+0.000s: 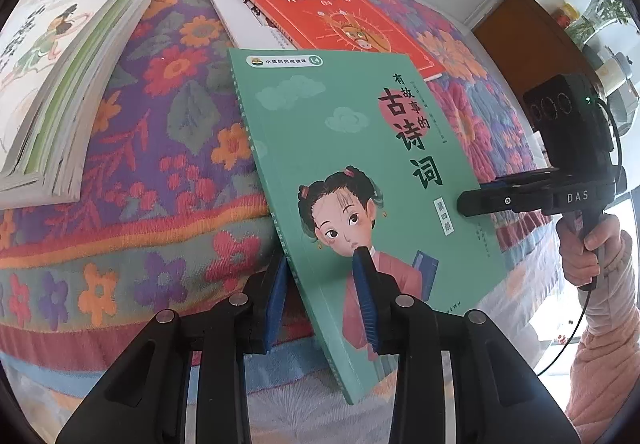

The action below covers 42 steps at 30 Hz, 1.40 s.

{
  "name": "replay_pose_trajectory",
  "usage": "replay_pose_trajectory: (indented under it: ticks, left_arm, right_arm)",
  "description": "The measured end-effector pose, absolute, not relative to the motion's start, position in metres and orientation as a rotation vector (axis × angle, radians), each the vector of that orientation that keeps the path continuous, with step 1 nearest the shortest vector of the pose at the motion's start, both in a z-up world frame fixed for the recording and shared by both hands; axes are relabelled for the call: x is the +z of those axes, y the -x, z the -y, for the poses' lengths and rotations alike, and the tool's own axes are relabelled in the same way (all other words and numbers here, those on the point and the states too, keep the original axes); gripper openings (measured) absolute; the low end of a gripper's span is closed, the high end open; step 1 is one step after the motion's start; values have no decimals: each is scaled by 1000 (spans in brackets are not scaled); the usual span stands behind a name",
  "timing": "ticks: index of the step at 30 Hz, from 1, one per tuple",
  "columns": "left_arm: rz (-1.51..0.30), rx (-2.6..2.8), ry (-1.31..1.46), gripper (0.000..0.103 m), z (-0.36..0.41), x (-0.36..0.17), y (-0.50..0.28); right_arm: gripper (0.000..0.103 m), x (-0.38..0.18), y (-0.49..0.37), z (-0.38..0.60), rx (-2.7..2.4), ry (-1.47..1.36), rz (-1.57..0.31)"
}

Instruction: Organize books

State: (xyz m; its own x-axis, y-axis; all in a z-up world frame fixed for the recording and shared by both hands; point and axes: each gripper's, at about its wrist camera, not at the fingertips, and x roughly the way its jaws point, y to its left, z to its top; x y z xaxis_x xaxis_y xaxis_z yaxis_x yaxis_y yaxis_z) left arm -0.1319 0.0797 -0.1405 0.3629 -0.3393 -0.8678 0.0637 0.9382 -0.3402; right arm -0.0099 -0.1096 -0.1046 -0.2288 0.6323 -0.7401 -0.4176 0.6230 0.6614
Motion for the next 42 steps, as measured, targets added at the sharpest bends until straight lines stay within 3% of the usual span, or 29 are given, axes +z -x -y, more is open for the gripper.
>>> replay_pose_trajectory:
  ticks: [30,35,42]
  left_arm:
    - [-1179,-238,313,31,-81,-141,131]
    - [-1208,-233,339,29,-83,-138,128]
    - [-1224,-269,371,29,-85,-134,131]
  right_arm:
    - [18,-103,19,117,924,-280,-1453]
    - [20,-82,41,103,859,-134,-1373]
    - [19,-57,58,102,929,-149,-1326]
